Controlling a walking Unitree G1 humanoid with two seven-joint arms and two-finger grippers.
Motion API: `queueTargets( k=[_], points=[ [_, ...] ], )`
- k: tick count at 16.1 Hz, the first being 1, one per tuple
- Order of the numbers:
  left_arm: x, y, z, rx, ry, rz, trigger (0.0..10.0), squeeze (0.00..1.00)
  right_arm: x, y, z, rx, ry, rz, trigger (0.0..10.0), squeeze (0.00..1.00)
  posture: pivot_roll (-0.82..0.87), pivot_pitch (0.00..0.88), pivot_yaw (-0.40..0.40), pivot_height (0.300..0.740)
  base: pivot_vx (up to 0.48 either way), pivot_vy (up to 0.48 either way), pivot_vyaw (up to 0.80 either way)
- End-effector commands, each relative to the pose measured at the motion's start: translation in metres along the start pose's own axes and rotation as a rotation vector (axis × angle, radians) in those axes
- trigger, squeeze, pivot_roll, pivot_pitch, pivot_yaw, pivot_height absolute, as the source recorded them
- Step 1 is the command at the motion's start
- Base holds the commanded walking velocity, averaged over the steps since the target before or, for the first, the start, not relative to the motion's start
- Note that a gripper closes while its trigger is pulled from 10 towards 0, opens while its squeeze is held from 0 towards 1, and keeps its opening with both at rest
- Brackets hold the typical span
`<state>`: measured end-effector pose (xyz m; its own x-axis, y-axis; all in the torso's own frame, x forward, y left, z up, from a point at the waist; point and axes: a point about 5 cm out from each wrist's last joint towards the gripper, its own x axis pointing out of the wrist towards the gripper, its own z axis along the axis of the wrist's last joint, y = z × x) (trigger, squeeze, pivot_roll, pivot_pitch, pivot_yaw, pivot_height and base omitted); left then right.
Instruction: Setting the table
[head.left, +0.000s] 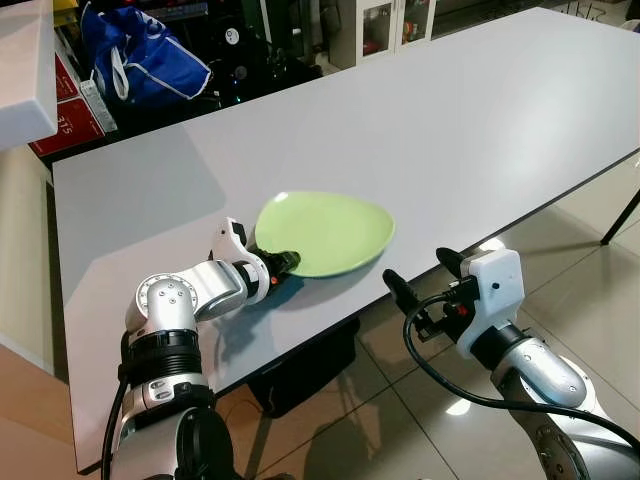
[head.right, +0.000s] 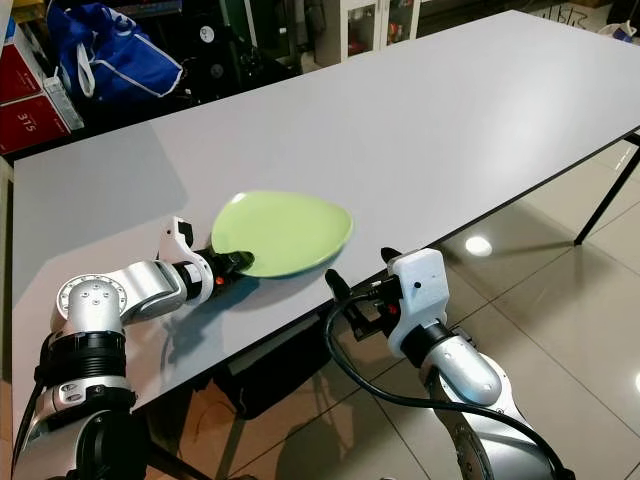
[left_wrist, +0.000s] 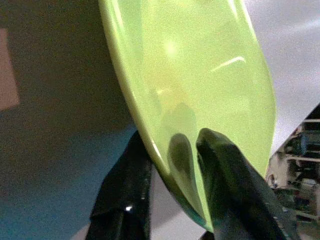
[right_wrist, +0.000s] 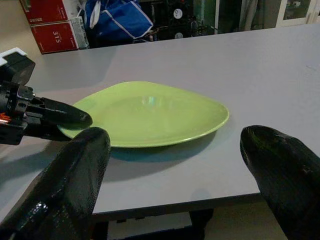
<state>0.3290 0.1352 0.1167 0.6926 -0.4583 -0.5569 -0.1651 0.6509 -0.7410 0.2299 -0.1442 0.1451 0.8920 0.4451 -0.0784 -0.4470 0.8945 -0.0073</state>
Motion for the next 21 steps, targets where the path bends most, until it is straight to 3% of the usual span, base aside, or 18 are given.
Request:
queueTargets(
  k=[1,2,6,8,9,10,13,21],
  points=[
    [-0.004,-0.004,0.007,0.058,-0.02,0.016,10.0,1.0,0.002,-0.003,0.003,-0.004,-0.014,-0.015,10.0,0.0,-0.05,0.005,0.142,0.74,0.0,0.0,0.0],
    [-0.005,-0.005,0.007,0.125,-0.012,0.049,10.0,1.0,0.002,-0.003,0.004,-0.003,-0.018,-0.018,10.0,0.0,-0.04,0.006,0.146,0.74,0.0,0.0,0.0],
    [-0.011,-0.007,0.009,0.233,-0.001,0.112,10.0,1.0,0.003,-0.002,0.003,0.007,-0.028,-0.034,10.0,0.0,-0.03,0.002,0.16,0.74,0.0,0.0,0.0],
    [-0.015,-0.005,0.014,0.26,-0.025,0.146,10.0,0.2,0.004,-0.001,0.003,0.013,-0.03,-0.039,10.0,0.0,-0.02,0.0,0.162,0.74,0.0,0.0,0.0],
    [-0.018,-0.005,0.017,0.282,-0.038,0.154,10.0,0.0,0.004,-0.001,0.003,0.019,-0.032,-0.04,10.0,0.0,-0.02,0.0,0.162,0.74,0.0,0.0,0.0],
    [-0.021,-0.006,0.019,0.309,-0.048,0.163,10.0,0.0,0.004,-0.001,0.002,0.022,-0.033,-0.04,10.0,0.0,-0.02,0.0,0.162,0.74,0.0,0.0,0.0],
    [-0.028,-0.007,0.024,0.496,-0.072,0.243,10.0,0.0,0.007,-0.001,0.001,0.022,-0.032,-0.038,10.0,0.0,0.0,0.0,0.151,0.74,0.0,0.0,0.0],
    [-0.033,-0.005,0.014,0.567,-0.058,0.236,10.0,0.0,0.01,-0.003,0.0,0.021,-0.035,-0.041,10.0,0.0,0.01,0.0,0.143,0.74,0.0,0.0,0.0]
  ],
)
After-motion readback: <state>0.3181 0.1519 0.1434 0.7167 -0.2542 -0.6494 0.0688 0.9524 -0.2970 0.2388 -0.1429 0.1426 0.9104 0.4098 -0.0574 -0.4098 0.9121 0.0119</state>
